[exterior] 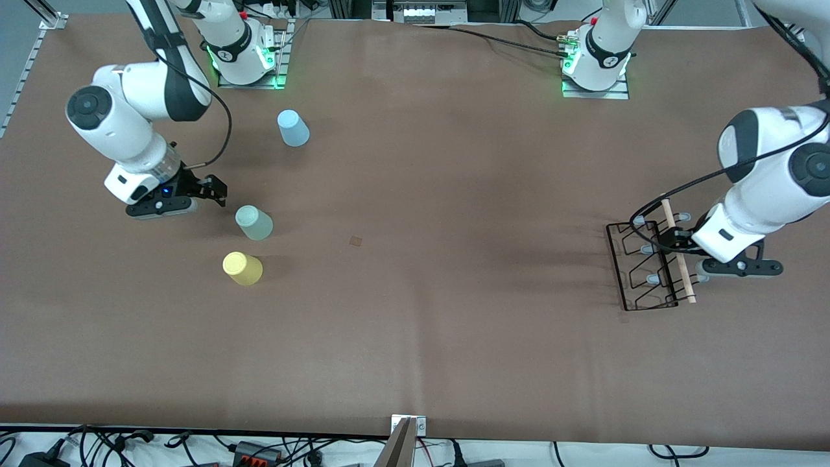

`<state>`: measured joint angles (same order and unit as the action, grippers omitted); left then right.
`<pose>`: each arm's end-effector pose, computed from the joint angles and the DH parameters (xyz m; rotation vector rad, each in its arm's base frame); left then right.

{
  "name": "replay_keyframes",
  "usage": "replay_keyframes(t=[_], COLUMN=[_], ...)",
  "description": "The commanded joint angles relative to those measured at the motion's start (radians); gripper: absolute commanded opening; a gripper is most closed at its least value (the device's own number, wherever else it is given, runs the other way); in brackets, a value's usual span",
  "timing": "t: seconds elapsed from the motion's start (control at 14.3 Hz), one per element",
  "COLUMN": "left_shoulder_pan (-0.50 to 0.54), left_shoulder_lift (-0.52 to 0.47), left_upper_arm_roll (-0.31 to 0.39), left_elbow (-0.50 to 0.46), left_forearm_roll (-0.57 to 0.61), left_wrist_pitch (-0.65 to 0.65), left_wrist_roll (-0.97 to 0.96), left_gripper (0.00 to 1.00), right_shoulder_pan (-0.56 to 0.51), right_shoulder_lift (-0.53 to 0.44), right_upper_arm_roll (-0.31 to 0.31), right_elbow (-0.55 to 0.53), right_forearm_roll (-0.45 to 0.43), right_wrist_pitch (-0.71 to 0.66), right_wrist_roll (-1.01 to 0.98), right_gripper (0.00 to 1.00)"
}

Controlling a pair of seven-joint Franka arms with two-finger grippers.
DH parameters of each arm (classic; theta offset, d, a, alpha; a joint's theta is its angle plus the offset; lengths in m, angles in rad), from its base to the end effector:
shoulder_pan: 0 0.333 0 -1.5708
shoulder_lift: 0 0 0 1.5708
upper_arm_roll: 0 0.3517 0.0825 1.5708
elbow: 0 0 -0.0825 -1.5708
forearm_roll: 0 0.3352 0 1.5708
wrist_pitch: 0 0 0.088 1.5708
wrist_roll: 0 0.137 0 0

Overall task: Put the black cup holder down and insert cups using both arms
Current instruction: 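Grasp the rack with the left gripper while the right gripper grips the cup, then carry the black rack to mid-table with the left gripper and set it down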

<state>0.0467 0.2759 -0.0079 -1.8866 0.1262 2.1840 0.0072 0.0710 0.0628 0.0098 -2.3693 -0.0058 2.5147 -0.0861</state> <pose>0.5899 0.0309 0.3957 -3.0386 0.0603 -0.0292 0.4828 0.0390 0.3490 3.1242 0.2684 0.1296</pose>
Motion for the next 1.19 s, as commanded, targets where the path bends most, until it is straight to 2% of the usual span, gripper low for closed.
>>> replay_keyframes(t=[0.0,0.21,0.35,0.49,0.63,0.77,0.84,1.12], left_shoulder_pan=[0.015,0.028,0.027,0.028,0.028,0.022,0.013,0.013], left_shoulder_lift=[0.032,0.060,0.063,0.062,0.051,0.013,-0.007,-0.012], left_upper_arm_roll=[-0.006,-0.007,-0.007,-0.007,-0.009,-0.017,-0.032,-0.205], left_elbow=[-0.002,-0.002,0.001,0.009,0.017,0.032,0.049,0.174], left_forearm_roll=[0.021,0.010,0.010,0.010,0.010,0.010,0.010,0.010], left_wrist_pitch=[0.020,0.033,0.033,0.033,0.026,0.017,-0.025,-0.206], left_wrist_roll=[-0.009,-0.010,-0.018,-0.018,-0.021,-0.042,-0.047,-0.124], left_gripper=[0.54,0.34,0.14,0.04,0.01,0.01,0.01,0.01], right_shoulder_pan=[0.030,0.042,0.042,0.050,0.056,0.068,0.075,0.081], right_shoulder_lift=[0.028,0.028,0.038,0.045,0.045,0.048,0.067,0.114], right_upper_arm_roll=[-0.005,-0.005,-0.005,-0.005,-0.005,-0.005,-0.005,-0.005], right_elbow=[-0.002,-0.002,-0.002,-0.002,-0.001,0.011,0.021,0.035], right_forearm_roll=[0.010,0.010,0.009,0.010,0.010,0.009,0.009,0.009], right_wrist_pitch=[0.042,0.041,0.044,0.050,0.052,0.049,0.052,0.101], right_wrist_roll=[-0.007,0.020,0.026,0.026,0.038,0.132,0.156,0.241], right_gripper=[1.00,1.00,1.00,1.00,1.00,1.00,1.00,1.00])
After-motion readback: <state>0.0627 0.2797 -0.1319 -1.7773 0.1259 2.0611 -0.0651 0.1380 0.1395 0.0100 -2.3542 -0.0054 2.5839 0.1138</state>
